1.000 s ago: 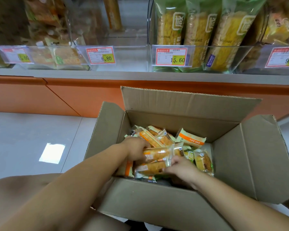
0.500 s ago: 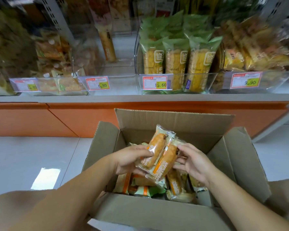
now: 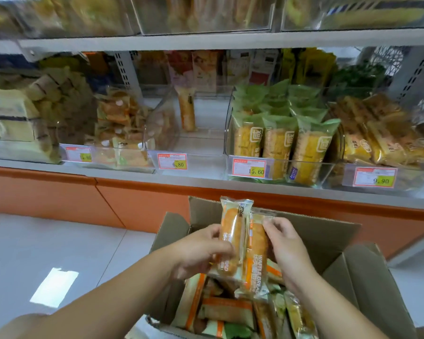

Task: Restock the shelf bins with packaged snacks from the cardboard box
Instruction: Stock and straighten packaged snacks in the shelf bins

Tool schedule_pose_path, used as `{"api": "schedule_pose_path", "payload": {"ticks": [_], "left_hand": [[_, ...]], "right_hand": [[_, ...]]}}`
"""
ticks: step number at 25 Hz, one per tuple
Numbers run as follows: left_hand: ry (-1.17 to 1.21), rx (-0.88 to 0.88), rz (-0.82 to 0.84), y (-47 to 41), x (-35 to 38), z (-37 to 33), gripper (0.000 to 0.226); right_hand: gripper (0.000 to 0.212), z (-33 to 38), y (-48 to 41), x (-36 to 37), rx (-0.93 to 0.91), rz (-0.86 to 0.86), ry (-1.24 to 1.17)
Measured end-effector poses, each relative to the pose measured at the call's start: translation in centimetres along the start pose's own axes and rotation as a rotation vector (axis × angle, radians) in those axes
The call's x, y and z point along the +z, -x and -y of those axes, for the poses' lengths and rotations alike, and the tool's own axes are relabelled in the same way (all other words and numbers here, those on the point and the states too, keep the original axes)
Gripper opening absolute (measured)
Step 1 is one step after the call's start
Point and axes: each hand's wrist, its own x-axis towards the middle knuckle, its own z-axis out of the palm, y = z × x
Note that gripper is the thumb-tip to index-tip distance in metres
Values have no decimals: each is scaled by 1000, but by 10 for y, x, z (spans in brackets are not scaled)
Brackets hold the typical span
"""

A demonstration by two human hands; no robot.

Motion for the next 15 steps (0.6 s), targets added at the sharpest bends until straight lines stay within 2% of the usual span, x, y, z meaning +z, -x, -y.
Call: {"api": "schedule_pose_path", "payload": {"ticks": [4,7,9,11,13,15], "left_hand": [[-27,178,-86,15,-16,-24,45],[-36,298,-158,31,-40,-46,34],[0,345,-199,42,-64,-60,49],[4,418,-235,50,-87,-74,60],[-28,491,-330,55,-107,-86,62],[-60,547,-521,58,-127,-97,65]], "right_hand": [[12,42,-1,38,-160,-21,127],[14,78,-5,64,-171,119,114],[26,101,-8,78,-158,302,121],[31,123,-11,92,-180,424,249],[30,148,-20,109,-250,431,359],[30,177,-44,129,-325,355,250]]}}
